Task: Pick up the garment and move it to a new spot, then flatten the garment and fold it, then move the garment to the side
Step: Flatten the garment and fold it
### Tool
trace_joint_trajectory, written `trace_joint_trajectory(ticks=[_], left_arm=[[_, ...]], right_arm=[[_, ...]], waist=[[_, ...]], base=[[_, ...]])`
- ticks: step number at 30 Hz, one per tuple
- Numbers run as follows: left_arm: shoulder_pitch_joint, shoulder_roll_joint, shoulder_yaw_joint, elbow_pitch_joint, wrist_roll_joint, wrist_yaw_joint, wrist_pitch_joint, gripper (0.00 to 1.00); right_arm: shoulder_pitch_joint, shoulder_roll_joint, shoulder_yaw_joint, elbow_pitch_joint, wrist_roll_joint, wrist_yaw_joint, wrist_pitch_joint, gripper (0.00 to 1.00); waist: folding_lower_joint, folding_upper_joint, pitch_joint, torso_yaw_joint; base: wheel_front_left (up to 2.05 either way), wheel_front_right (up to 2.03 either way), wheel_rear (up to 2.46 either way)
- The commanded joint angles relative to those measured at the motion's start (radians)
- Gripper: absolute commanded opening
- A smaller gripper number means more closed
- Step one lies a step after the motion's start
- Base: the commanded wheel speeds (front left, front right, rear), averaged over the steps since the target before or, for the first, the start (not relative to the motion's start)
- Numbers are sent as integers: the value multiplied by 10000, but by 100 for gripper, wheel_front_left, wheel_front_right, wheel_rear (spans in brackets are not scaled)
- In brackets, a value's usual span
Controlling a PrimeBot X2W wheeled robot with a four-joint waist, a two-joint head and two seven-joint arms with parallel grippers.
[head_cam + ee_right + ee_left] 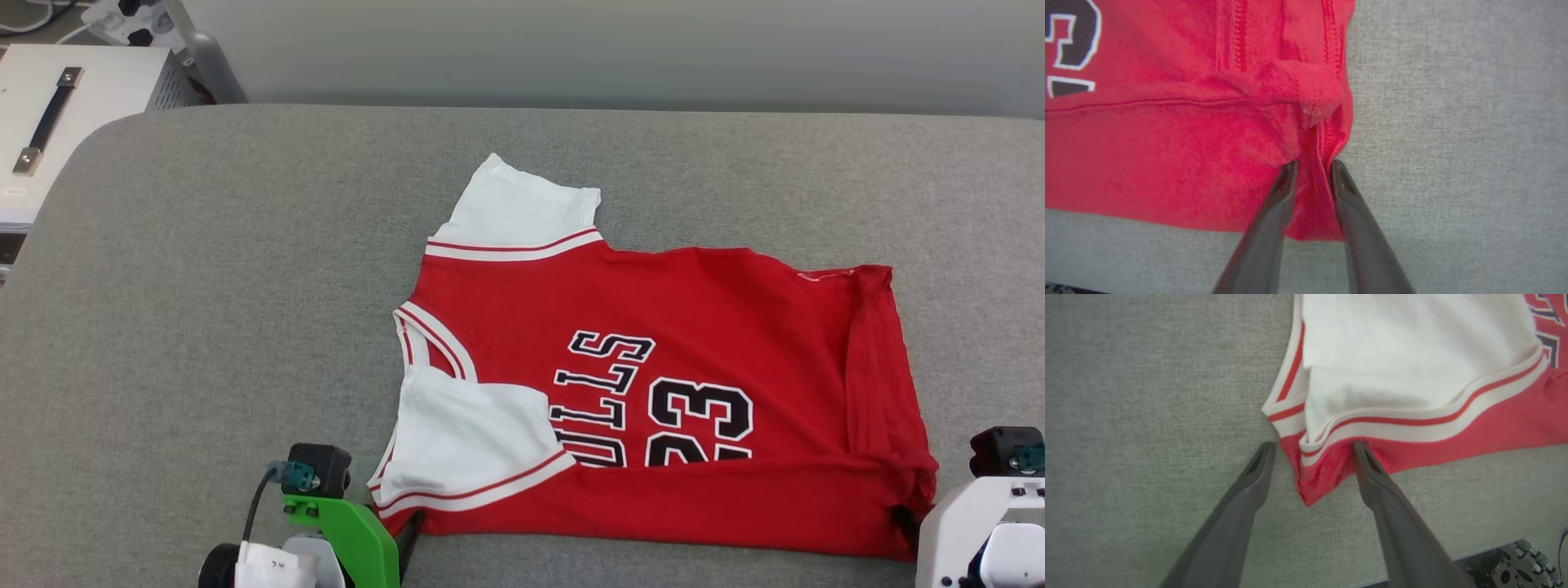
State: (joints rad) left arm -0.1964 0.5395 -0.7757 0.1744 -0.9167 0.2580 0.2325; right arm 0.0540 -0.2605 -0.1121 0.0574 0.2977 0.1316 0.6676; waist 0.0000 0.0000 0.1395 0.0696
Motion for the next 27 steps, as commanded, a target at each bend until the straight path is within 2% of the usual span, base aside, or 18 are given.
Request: trace_joint_trajectory(ticks=[1, 6, 9, 12, 16, 21, 27], left_arm=[[-73, 30, 25, 61, -61, -8, -115, 100], [-137, 164, 346, -423, 168, 157, -813, 100], [-221, 266, 548, -853, 526, 189, -1583, 100], [-291, 300, 735, -1194, 919, 164, -2494, 100], [-339, 382, 729, -1379, 1656, 20, -3732, 100], [-248, 56, 1003, -1438, 2158, -252, -4801, 100], [-42, -588, 2107, -1815, 3310, -578, -4936, 100]], right_arm=[[-107, -55, 87, -74, 160, -9, -199, 100], [-113, -349, 302, -875, 450, -9, -1282, 100], [-101, -452, 380, -1334, 449, -9, -2091, 100], [-137, -303, 347, -1705, 599, -9, -2960, 100], [-117, -96, 235, -1965, 252, -9, -4548, 100], [61, 496, 27, -1913, -126, -9, -6205, 100], [53, 1074, 55, -1769, -415, -9, -7276, 100]], waist=[[0, 0, -183, 24], [0, 0, -483, 57], [0, 0, -653, 58], [0, 0, -733, 30], [0, 0, -754, -23], [0, 0, -672, -132], [0, 0, -481, -497]], base=[[0, 0, 0], [0, 0, 0], [0, 0, 0], [0, 0, 0], [0, 0, 0], [0, 0, 0], [0, 0, 0]])
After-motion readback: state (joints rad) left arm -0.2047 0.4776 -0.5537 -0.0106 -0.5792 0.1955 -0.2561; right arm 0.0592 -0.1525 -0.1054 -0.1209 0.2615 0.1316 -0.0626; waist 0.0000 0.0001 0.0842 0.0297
